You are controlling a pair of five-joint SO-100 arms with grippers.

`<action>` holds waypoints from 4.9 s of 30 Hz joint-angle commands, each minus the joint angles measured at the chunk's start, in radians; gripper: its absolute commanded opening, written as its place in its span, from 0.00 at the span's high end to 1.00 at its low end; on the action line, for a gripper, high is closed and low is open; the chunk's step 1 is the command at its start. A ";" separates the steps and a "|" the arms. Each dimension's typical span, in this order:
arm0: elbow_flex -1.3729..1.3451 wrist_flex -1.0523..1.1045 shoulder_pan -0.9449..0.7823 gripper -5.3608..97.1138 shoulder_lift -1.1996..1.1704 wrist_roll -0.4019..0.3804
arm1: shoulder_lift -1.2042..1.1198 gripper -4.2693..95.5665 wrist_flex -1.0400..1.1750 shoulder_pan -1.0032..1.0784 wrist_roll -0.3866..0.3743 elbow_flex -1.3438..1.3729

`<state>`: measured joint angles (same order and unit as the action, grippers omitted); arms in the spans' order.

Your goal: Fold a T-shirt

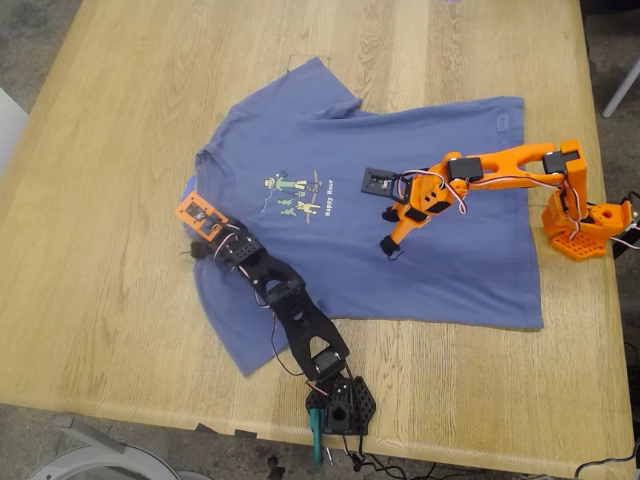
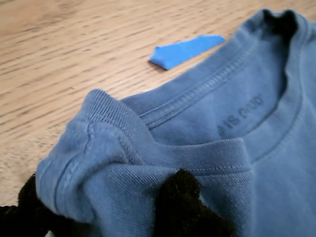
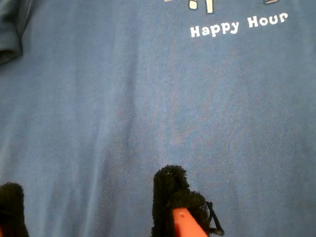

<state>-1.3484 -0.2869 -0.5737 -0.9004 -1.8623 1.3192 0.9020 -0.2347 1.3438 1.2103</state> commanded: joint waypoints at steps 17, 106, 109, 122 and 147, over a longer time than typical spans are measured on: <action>-0.117 0.034 0.166 0.95 -0.063 -0.094 | 0.015 0.59 -0.140 -0.023 -0.031 0.181; -0.186 -0.428 0.615 0.95 -1.012 -0.067 | -0.192 0.96 -0.161 0.227 -0.049 -0.465; -0.129 -0.434 0.637 0.95 -0.992 -0.064 | -0.130 0.96 -0.170 0.279 -0.043 -0.383; -0.048 -0.376 0.830 0.95 -0.904 -0.063 | 0.127 0.96 -0.330 0.515 -0.058 0.025; 0.270 -0.218 1.269 0.95 -0.261 -0.080 | 0.476 0.96 -0.719 0.831 -0.083 0.790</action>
<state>-1.2072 -0.5323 0.6397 -1.1459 -1.9359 1.7119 0.2132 0.5630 1.2686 1.9865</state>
